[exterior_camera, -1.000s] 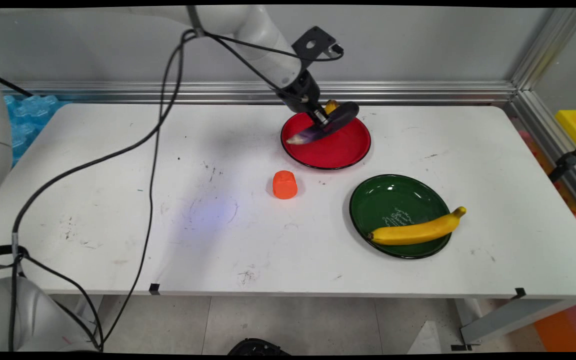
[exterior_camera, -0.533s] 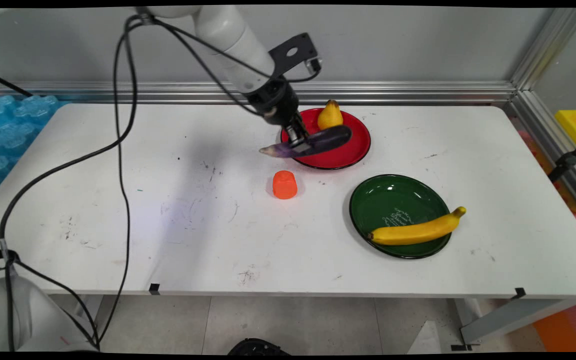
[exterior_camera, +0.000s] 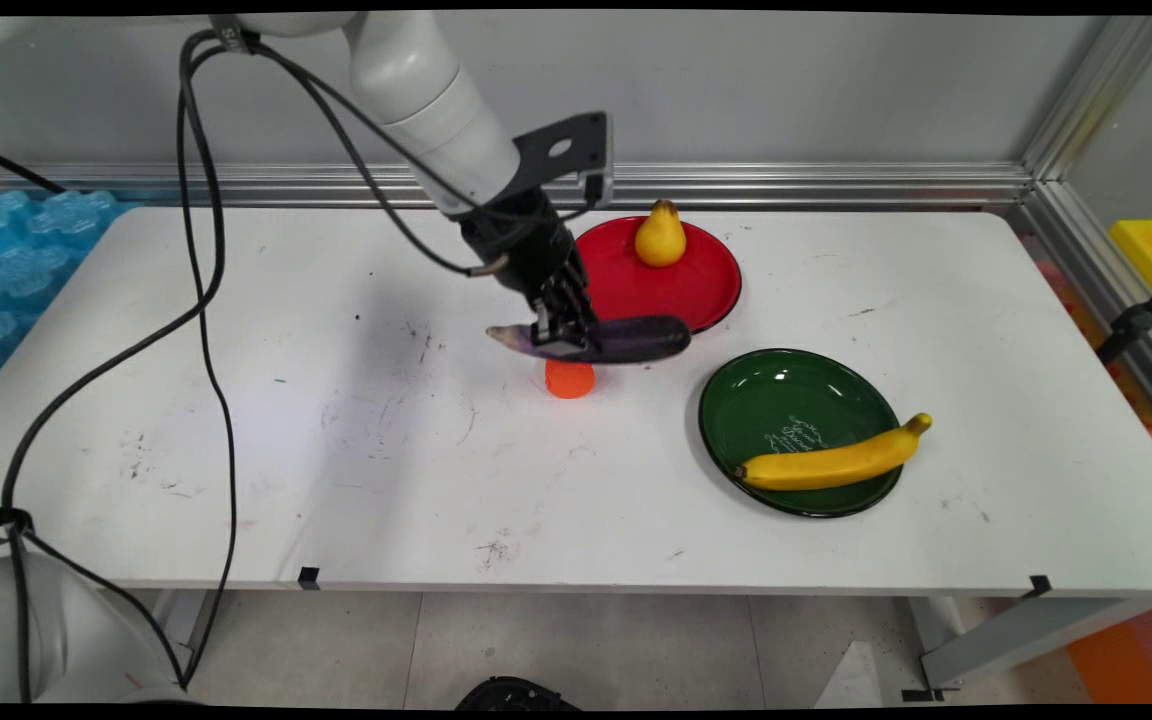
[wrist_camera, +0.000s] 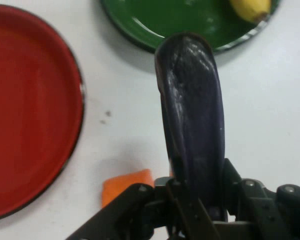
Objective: Place the picked object on the table
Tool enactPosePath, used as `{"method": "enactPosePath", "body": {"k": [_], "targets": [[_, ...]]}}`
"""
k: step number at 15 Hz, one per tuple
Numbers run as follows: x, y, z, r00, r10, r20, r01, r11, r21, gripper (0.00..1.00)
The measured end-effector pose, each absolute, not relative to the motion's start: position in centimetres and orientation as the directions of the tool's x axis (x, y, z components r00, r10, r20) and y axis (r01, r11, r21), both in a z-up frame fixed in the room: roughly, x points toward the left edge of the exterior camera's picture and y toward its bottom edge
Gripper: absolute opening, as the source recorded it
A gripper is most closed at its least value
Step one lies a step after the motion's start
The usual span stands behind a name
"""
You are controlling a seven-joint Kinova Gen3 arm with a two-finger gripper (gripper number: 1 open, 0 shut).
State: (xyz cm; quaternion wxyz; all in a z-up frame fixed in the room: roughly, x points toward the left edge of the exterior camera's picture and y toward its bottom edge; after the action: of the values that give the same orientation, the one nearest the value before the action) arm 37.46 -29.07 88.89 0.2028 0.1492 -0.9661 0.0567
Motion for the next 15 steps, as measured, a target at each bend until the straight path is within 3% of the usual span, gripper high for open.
{"method": "enactPosePath", "body": {"k": [15], "targets": [[34.9,-27.5,80.7,-0.923,-0.158,0.351,-0.170,0.985,-0.003,0.00]]}}
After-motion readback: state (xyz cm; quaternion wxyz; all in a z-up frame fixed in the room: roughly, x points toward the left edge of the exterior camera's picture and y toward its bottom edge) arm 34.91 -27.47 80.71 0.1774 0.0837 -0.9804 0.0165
